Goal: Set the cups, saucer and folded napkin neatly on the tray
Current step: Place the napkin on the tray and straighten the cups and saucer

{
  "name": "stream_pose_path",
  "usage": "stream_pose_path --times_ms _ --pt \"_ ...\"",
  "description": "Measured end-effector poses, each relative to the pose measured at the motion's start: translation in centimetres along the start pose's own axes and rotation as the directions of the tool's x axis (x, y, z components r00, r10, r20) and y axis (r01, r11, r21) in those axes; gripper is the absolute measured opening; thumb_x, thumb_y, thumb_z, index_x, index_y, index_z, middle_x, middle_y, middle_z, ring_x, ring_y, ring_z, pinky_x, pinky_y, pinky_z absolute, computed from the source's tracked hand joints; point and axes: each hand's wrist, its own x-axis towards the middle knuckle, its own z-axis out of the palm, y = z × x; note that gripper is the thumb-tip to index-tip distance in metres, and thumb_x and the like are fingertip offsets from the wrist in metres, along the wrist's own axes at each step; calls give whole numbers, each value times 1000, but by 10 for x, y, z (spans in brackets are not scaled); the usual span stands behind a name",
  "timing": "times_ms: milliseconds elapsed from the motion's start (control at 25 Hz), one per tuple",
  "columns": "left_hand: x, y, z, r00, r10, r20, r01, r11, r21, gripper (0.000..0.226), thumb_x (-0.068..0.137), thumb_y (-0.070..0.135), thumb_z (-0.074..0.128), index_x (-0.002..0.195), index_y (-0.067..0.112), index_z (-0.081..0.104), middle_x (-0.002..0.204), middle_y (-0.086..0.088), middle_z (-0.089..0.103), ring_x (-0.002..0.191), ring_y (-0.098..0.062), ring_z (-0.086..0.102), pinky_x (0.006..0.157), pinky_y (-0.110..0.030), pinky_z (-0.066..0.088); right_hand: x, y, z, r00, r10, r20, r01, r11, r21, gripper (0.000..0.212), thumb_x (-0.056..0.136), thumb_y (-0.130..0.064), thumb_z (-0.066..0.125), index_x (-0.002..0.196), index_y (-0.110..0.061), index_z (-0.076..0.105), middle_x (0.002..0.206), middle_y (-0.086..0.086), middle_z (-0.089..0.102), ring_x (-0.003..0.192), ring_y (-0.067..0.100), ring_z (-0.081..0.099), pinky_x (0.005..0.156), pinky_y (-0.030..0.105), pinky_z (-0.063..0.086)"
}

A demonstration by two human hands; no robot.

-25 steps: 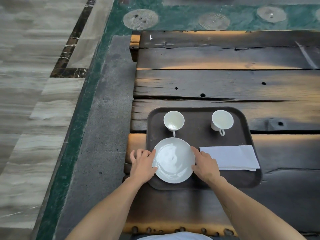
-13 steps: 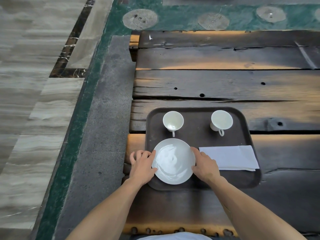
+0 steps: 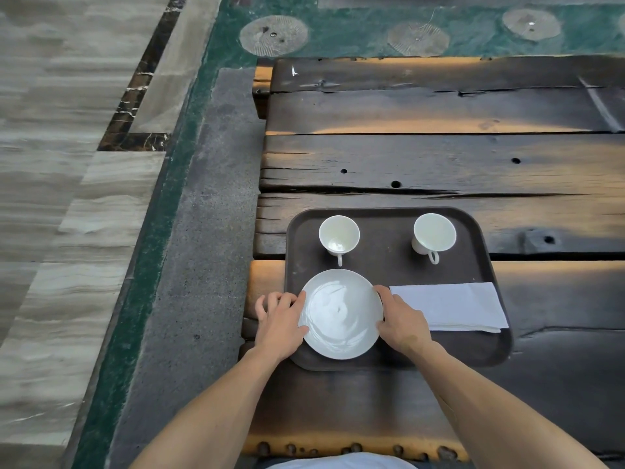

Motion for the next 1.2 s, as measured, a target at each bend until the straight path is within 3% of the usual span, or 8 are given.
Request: stream_pose_path --times_ms 440,960,1200 --pt "-2 2 2 1000 -10 -11 9 1000 -26 66 90 36 57 150 29 29 131 4 46 125 -21 30 112 -45 11 -2 -3 0 1000 9 -8 -9 1000 24 48 85 -13 43 130 -31 35 106 0 54 91 28 56 91 44 43" --pt "-7 10 -2 998 -56 -19 56 998 -16 64 92 31 52 150 29 27 134 3 45 128 -22 30 112 -45 13 -2 1 -1 1000 -16 19 17 999 -46 55 87 -12 40 139 -30 32 109 3 54 81 28 48 81 38 42" --pt "-12 25 -4 989 -131 -65 132 991 12 57 92 31 51 145 32 33 137 3 40 129 -21 31 112 -44 13 -7 7 -1 997 -71 1 70 983 -168 49 92 -16 44 140 -24 37 114 2 54 100 27 56 87 40 46"
